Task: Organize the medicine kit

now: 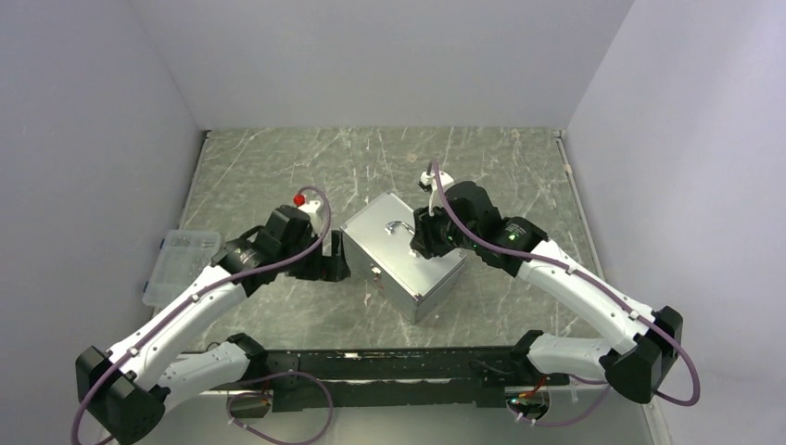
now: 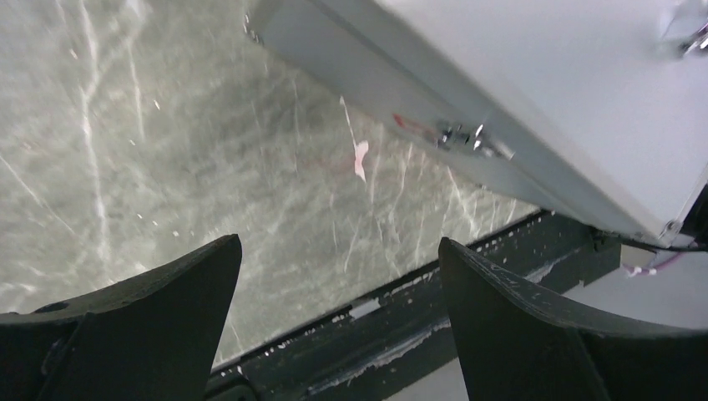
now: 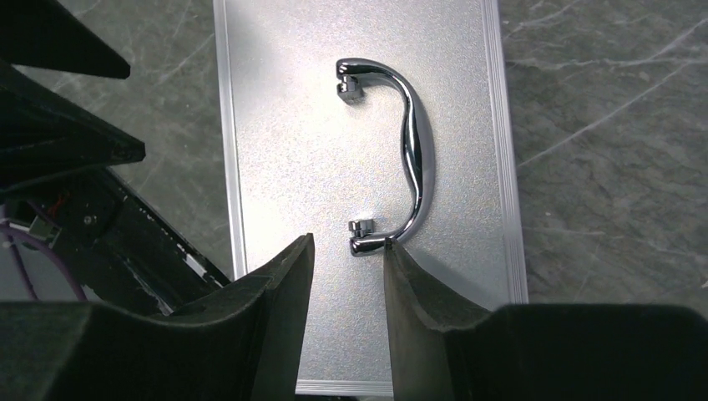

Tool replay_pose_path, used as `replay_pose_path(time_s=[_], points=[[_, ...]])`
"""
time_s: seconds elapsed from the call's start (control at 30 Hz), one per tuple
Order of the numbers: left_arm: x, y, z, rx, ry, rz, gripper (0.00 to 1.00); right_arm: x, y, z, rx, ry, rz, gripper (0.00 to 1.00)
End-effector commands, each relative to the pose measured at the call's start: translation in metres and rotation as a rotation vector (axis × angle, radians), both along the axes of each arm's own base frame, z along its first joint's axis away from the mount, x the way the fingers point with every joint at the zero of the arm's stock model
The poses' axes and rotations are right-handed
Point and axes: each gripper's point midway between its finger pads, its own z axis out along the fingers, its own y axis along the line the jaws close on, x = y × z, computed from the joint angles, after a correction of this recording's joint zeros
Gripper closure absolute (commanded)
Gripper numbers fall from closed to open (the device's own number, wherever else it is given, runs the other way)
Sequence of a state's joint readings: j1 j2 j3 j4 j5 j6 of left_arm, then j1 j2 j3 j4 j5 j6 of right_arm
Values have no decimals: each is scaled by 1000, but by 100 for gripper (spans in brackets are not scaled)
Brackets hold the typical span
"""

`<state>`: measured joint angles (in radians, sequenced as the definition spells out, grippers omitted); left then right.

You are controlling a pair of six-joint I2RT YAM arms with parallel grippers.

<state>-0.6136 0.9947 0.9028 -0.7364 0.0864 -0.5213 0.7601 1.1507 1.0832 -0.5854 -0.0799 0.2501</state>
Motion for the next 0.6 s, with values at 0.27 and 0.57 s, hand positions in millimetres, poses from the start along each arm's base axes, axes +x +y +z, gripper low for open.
replay_pose_path(time_s=[0.27,0.57], points=[[-37,-39,-23,-305,118,-74,6,9,-4,-18,-53,-1,-36,66],[-44,-69,-23,-564,62,-186,20,6,-7,-19,-57,-13,-23,72]])
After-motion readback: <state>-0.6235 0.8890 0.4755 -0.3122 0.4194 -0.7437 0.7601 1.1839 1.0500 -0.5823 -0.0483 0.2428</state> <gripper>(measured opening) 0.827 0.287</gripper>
